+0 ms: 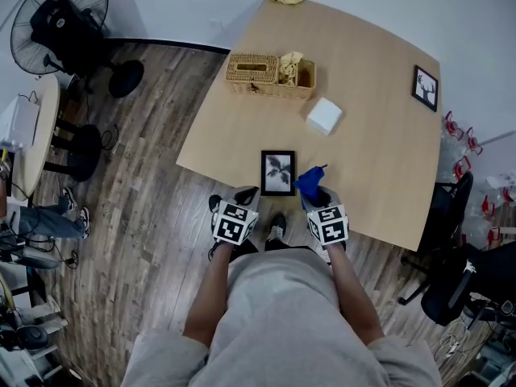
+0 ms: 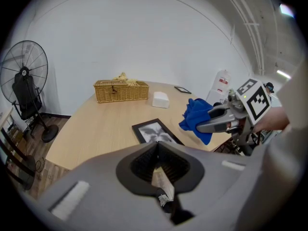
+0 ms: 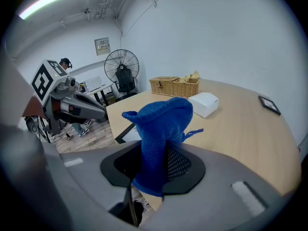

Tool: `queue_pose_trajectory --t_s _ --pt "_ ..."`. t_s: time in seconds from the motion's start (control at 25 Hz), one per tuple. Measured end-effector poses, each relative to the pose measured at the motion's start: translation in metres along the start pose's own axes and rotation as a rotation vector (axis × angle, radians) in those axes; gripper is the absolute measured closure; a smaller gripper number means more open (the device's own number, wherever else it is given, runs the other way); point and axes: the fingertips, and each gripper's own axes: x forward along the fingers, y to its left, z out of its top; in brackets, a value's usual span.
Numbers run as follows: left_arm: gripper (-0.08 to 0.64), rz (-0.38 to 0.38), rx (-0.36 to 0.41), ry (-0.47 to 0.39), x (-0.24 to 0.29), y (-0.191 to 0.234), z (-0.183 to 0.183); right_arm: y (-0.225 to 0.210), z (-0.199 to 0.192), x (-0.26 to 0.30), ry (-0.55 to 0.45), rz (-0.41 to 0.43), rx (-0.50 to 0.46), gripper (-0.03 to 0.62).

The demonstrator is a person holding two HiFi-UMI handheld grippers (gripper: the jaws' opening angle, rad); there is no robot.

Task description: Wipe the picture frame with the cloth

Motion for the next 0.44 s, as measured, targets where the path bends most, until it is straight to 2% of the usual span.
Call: queue_pose_trajectory --t_s 0.44 --pt "0.508 0.002 0.001 -0.006 -0.0019 -0.0006 0.0009 0.0007 0.0010 -0.0008 -0.007 -0.001 -0.004 0.482"
